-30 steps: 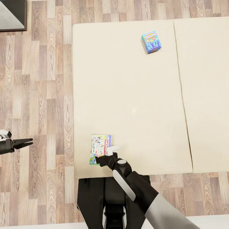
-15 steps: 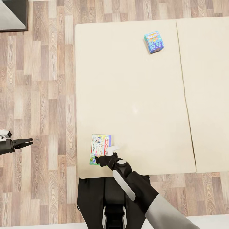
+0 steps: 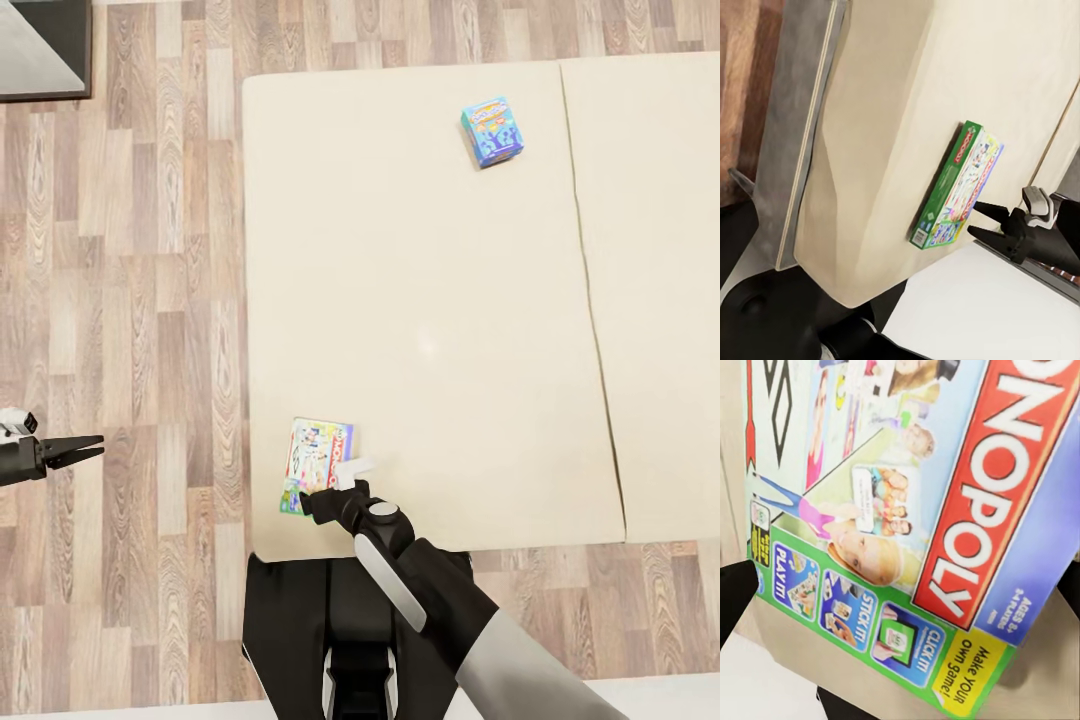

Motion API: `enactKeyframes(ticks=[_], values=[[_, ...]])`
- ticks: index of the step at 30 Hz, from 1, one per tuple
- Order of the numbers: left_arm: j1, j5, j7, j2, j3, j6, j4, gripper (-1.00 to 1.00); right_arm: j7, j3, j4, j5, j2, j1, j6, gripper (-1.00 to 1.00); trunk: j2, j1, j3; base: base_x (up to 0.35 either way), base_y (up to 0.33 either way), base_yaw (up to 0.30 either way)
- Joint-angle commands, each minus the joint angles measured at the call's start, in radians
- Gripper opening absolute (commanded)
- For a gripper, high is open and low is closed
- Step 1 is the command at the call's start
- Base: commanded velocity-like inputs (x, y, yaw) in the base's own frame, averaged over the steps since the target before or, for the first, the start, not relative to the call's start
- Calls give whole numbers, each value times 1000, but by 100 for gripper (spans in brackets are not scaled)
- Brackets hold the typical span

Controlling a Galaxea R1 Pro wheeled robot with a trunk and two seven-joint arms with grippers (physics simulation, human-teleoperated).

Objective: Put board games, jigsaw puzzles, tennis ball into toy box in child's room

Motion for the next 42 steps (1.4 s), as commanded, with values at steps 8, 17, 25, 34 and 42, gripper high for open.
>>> enactKeyframes(ticks=[8,17,25,34,42], values=[[0,0,-4,-1,0,11,0,100,-10,2,-1,-10,0,-1,2,100,-2,1,-1,0,17,0],[0,0,-4,-1,0,11,0,100,-10,2,-1,-10,0,-1,4,100,-2,1,-1,0,60,0],[0,0,-4,-1,0,11,0,100,-10,2,0,-11,0,-2,4,100,-2,1,-1,0,53,0],[0,1,-4,-1,0,11,0,100,-10,2,0,-11,0,-1,3,100,-2,1,-1,0,22,0],[0,1,-4,-1,0,11,0,100,-10,2,0,-10,0,-1,2,100,-2,1,-1,0,1,0]])
